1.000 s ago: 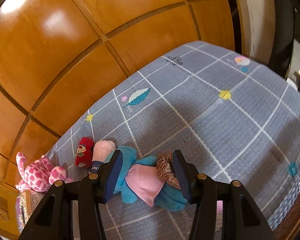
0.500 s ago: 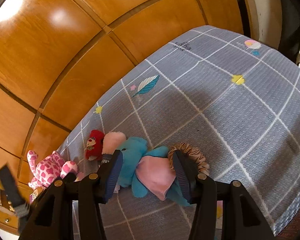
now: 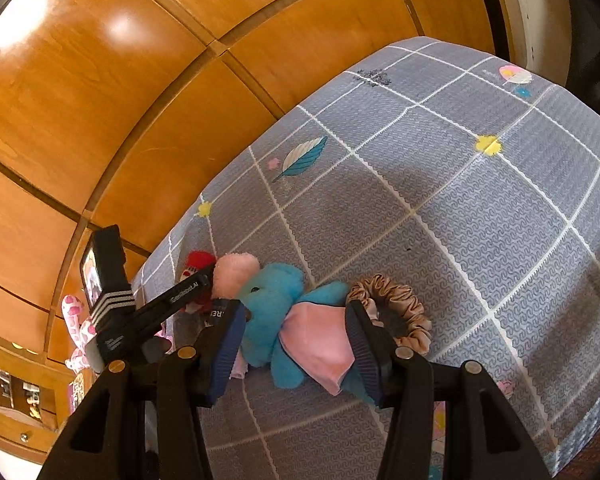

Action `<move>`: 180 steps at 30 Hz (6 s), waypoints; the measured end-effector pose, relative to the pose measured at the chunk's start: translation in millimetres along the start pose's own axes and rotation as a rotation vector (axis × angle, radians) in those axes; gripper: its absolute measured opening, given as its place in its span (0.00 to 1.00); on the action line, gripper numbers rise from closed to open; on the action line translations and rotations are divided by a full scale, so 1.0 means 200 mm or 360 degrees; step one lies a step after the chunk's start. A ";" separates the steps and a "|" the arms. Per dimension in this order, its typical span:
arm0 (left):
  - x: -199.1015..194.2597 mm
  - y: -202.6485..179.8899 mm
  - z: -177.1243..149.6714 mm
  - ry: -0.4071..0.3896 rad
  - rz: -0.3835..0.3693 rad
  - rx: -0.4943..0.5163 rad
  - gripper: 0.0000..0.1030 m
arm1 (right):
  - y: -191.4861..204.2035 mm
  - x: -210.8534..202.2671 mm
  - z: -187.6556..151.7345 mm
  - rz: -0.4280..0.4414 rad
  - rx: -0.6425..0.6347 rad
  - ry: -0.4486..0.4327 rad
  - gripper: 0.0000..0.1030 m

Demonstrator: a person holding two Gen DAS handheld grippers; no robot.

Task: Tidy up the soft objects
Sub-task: 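Grasp the blue plush with pink towel using the right gripper while the left holds the red sock, then carry the red sock to the gold tray and lower it with the left gripper, then release the red sock in the tray and lift the blue plush with the right gripper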

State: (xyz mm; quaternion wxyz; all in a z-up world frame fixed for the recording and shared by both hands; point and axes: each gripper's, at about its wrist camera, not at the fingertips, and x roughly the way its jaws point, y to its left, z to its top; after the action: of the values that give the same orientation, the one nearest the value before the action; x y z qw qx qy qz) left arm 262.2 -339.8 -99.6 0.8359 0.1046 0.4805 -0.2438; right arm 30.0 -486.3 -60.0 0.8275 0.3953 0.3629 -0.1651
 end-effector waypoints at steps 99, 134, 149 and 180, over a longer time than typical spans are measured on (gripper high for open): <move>-1.54 1.01 -1.52 -0.0573 0.0039 -0.0529 0.21 | 0.46 0.44 -0.36 -0.0921 -0.1384 0.0205 0.29; -1.57 1.87 -1.75 -0.0403 0.0885 -0.1061 0.47 | 0.52 0.39 -0.48 -0.1028 -0.1542 0.0151 0.29; -1.64 1.64 -1.72 -0.0462 0.0861 -0.0949 0.51 | 0.52 0.39 -0.47 -0.1019 -0.1496 0.0170 0.29; -1.54 1.30 -1.67 -0.0415 0.0711 -0.0680 0.58 | 0.63 0.17 -0.29 -0.0485 -0.1264 -0.0125 0.29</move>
State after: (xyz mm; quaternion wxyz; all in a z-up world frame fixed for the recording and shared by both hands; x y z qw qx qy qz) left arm 13.3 115.0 -24.9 0.9262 -0.0023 0.3750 0.0403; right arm 97.2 -360.8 -42.0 0.8948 -0.0188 0.4209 -0.1478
